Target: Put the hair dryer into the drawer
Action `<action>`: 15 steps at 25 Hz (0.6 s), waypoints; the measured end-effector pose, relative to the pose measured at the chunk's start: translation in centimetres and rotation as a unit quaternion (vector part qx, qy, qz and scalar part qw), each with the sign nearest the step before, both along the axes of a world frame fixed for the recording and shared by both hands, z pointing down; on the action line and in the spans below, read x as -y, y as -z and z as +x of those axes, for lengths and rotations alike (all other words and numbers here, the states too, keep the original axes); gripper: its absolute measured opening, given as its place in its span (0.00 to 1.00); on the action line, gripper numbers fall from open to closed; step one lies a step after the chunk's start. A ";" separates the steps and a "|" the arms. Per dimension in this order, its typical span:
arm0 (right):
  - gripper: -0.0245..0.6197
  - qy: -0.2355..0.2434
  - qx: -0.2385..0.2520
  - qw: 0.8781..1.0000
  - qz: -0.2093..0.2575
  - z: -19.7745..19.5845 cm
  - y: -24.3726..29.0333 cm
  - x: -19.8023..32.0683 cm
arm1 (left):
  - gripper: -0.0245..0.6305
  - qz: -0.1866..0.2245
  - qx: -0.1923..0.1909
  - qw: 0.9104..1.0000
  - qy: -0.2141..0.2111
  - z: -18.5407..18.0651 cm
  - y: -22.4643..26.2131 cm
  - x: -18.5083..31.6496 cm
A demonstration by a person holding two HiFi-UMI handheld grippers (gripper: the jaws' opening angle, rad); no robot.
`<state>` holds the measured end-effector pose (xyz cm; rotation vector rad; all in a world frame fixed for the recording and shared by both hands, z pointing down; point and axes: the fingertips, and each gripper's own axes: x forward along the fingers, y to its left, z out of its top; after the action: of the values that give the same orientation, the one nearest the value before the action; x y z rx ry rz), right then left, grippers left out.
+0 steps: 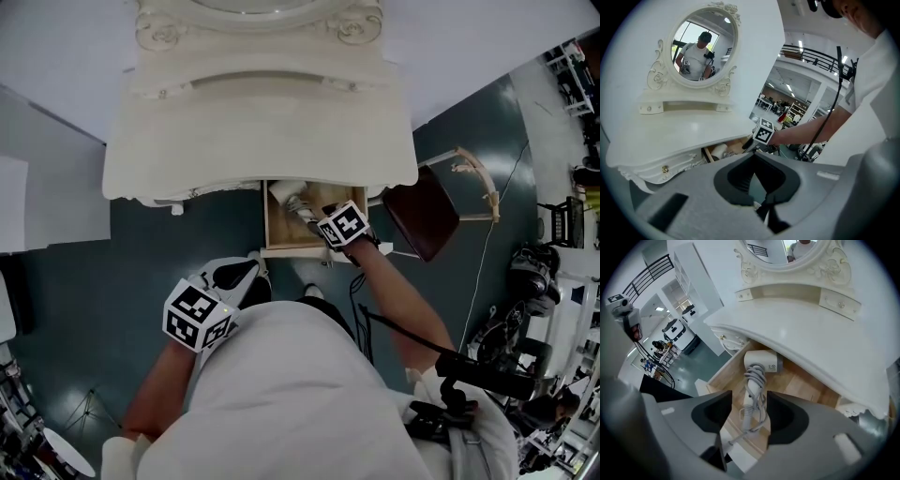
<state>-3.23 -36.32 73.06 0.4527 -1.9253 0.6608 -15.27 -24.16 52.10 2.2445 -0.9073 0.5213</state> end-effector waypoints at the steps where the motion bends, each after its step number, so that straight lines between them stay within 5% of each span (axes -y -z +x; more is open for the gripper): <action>1: 0.39 0.002 0.004 1.000 0.007 0.2 0.5 -0.2 | 0.03 0.002 0.000 1.000 0.001 0.5 0.1 -0.2; 5: 0.25 0.006 0.028 0.999 0.037 1.5 2.4 -0.8 | 0.03 0.011 0.001 1.000 0.005 2.8 0.6 -0.8; 8: 0.05 -0.001 0.041 0.997 0.062 2.9 4.0 -1.5 | 0.03 0.018 0.003 1.000 0.008 4.4 1.0 -1.4; 15: 0.04 -0.004 0.084 0.994 0.072 5.9 7.0 -5.3 | 0.03 0.027 0.007 0.999 0.022 8.4 1.3 -2.9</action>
<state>2.68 -31.04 66.08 0.5085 -2.1410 0.5824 -6.86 -21.28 50.82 2.2655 -0.9874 0.4989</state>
